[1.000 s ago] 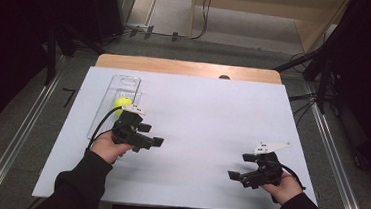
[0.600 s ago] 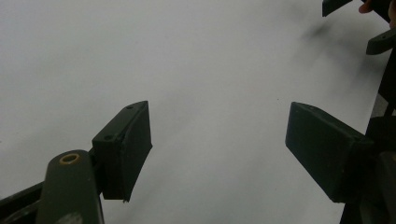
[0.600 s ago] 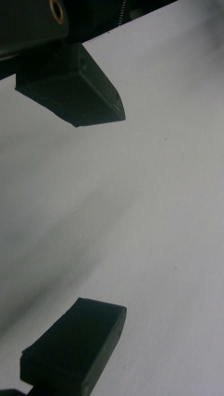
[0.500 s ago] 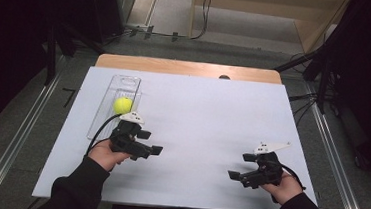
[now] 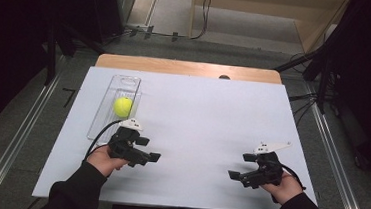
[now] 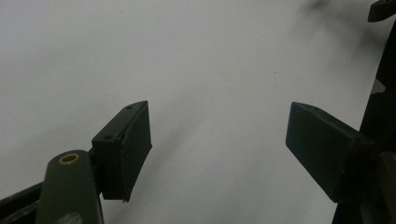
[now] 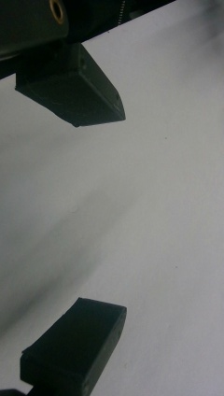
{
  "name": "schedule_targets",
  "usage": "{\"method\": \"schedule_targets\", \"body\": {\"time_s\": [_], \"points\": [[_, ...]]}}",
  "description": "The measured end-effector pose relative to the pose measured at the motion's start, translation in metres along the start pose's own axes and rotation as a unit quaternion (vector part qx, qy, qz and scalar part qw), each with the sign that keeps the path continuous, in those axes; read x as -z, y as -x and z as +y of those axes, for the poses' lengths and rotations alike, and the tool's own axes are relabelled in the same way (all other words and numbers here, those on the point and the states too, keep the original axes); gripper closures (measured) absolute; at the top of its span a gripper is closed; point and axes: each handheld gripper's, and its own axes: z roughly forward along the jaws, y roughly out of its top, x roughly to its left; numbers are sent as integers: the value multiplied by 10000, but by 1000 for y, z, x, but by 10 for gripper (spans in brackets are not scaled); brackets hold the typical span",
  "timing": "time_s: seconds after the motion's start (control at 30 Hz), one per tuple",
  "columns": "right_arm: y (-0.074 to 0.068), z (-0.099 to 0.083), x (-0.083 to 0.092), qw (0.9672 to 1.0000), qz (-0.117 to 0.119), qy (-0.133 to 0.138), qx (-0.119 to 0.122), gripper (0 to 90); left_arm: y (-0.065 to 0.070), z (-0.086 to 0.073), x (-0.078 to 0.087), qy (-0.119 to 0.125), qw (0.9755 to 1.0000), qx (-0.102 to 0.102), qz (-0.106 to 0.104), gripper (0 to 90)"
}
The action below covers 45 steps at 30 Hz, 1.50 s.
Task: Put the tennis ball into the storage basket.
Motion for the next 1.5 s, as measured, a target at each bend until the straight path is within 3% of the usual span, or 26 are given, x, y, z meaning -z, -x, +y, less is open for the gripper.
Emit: {"method": "schedule_targets", "body": {"time_s": [0.37,0.87,1.5], "points": [[0,0,0,10000,-3,0,-2,60,-1,-11,4,20,10000,1,-18,232],[0,0,0,10000,-10,-10,-2,60,2,-22,5,-113,9996,-254,-75,231],[1,-1,0,10000,-13,-5,-25,60,2,-31,13,1,9995,-305,-60,231]]}}
